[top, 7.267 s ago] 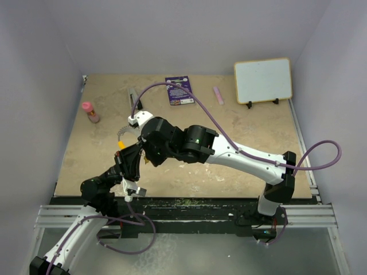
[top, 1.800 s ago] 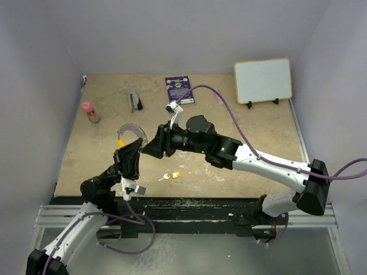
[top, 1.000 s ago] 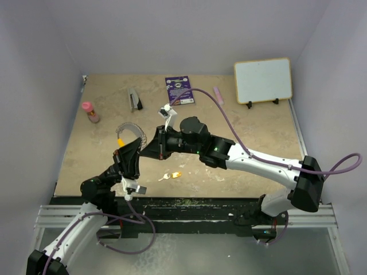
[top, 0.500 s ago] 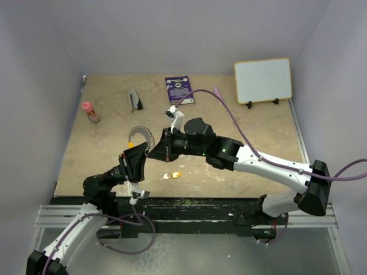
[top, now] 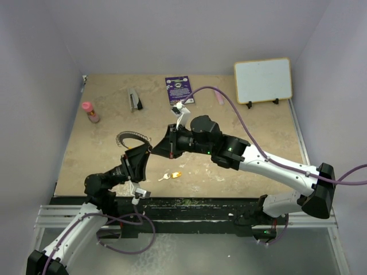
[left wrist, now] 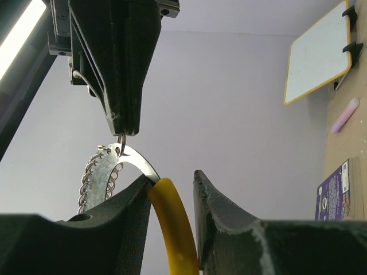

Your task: Put the keys on the keyring

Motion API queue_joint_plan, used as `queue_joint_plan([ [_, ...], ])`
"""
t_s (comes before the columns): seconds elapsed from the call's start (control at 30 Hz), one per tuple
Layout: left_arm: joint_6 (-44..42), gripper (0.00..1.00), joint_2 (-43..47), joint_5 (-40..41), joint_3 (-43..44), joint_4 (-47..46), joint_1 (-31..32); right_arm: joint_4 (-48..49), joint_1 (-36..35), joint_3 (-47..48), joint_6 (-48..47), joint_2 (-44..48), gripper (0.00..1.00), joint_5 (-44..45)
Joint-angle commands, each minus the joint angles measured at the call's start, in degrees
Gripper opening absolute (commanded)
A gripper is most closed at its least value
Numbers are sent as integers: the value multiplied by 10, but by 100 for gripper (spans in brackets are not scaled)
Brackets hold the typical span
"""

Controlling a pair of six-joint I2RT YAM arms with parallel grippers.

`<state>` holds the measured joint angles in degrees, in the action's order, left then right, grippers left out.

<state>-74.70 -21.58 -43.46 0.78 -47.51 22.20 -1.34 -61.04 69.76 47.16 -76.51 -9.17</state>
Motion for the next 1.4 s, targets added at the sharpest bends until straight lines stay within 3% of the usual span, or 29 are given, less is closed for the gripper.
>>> queue_joint_plan([
  [0.0, -1, 37, 11, -7, -34, -17, 1, 11, 12, 26, 6, 17, 0, 10],
  [0.27, 25, 37, 71, -63, -34, -10, 1, -87, 59, 61, -17, 3, 0, -16],
  [0.47, 182, 40, 140, -146, -34, -32, 1, -217, 97, 168, -100, -50, 0, -48],
  [0.6, 276, 45, 212, -209, -20, 29, 0, -308, 112, 256, -167, -86, 0, -56],
  [0.67, 302, 47, 200, -212, -17, 29, 0, -341, 115, 277, -189, -103, 0, -56],
  [0.7, 146, 46, 193, -182, 30, 278, 0, -359, 125, 266, -201, -112, 0, -40],
  [0.73, 45, 46, 175, -139, 61, 375, 0, -357, 132, 252, -203, -109, 0, -34],
  [0.77, 45, 44, 143, -93, 79, 391, 0, -348, 133, 235, -207, -105, 0, -38],
  [0.83, 134, 39, 79, 38, 111, 335, 0, -314, 133, 180, -211, -91, 0, -67],
  [0.9, 224, 40, 28, 187, 169, 314, 0, -272, 132, 117, -230, -82, 24, -55],
  [0.93, 238, 42, 10, 238, 195, 313, 0, -253, 132, 88, -234, -81, 32, -57],
  [1.03, 263, 45, -3, 361, 237, 317, 0, -184, 132, 24, -232, -92, 40, -30],
  [1.23, 341, 96, 27, 543, 273, 372, 0, -53, 131, 42, -235, -215, 43, 6],
  [1.37, 380, 98, 14, 612, 308, 444, 0, -60, 129, 145, -227, -322, 44, 17],
])
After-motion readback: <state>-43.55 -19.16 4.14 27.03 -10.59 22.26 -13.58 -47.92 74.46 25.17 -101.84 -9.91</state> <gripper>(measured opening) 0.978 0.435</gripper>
